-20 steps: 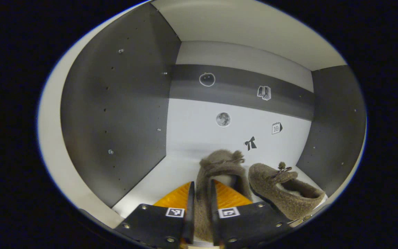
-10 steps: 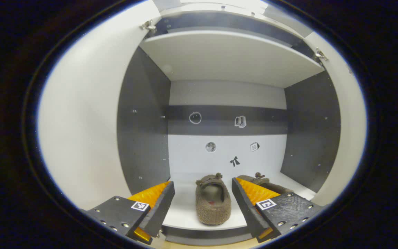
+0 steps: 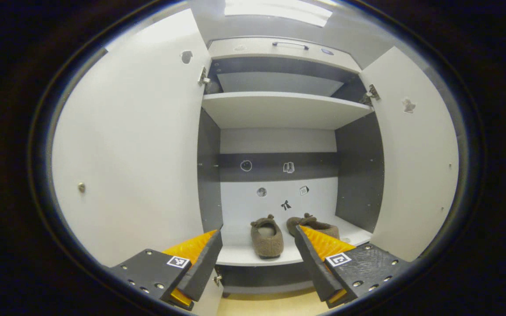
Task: Grab one shoe with the right hand and put it into the shoe cabinet, grab the other shoe with the left hand and put it into the shoe cabinet; then close the right door with the right hand and the left door with the left hand.
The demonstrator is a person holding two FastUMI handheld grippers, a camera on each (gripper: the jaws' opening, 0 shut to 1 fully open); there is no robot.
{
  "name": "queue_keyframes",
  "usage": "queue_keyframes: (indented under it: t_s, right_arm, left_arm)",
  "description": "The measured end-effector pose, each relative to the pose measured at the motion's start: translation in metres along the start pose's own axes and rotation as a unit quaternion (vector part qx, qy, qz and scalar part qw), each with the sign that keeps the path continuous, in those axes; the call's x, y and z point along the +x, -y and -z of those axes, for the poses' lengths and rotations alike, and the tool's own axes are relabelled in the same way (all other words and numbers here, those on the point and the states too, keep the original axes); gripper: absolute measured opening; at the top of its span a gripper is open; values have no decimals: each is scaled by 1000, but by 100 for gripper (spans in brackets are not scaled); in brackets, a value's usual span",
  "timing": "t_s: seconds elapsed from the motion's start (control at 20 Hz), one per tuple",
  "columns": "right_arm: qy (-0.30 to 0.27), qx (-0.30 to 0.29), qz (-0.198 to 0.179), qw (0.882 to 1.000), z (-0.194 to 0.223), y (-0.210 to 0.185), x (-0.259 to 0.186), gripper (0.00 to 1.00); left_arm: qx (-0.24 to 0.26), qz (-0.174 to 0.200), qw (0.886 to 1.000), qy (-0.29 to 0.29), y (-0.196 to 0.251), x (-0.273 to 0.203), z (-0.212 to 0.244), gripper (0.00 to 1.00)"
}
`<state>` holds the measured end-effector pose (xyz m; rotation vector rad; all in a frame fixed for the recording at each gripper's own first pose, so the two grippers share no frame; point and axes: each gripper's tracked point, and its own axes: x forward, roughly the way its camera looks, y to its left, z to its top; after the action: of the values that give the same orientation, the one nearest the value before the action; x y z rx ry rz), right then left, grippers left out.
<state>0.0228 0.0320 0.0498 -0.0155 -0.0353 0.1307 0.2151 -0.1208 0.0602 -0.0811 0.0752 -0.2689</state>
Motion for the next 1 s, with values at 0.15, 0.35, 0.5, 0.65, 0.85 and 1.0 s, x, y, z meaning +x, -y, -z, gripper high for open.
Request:
queue_keyframes:
  t_s: [0.15,0.35,0.5,0.65,0.85,1.0]
  right_arm:
    - [1,7,-8,1000,-2,-8,-2,98]
    - [1,17,-15,1000,-2,-13,-3,98]
    - [-3,25,-19,1000,1,-14,-4,97]
    - [-11,33,-20,999,6,-12,-6,98]
    - [-22,37,-7,999,8,6,-15,98]
    - [-23,23,28,999,4,37,-21,98]
  left_arm:
    - [0,1,1000,1,-5,-34,2,100]
    - [1,2,1000,5,-7,-76,4,100]
    - [2,-3,1000,8,-10,-106,9,100]
    - [-1,-4,1000,6,-11,-131,20,100]
    - [1,-3,1000,8,-11,-147,31,100]
    - [1,1,1000,1,-8,-155,41,100]
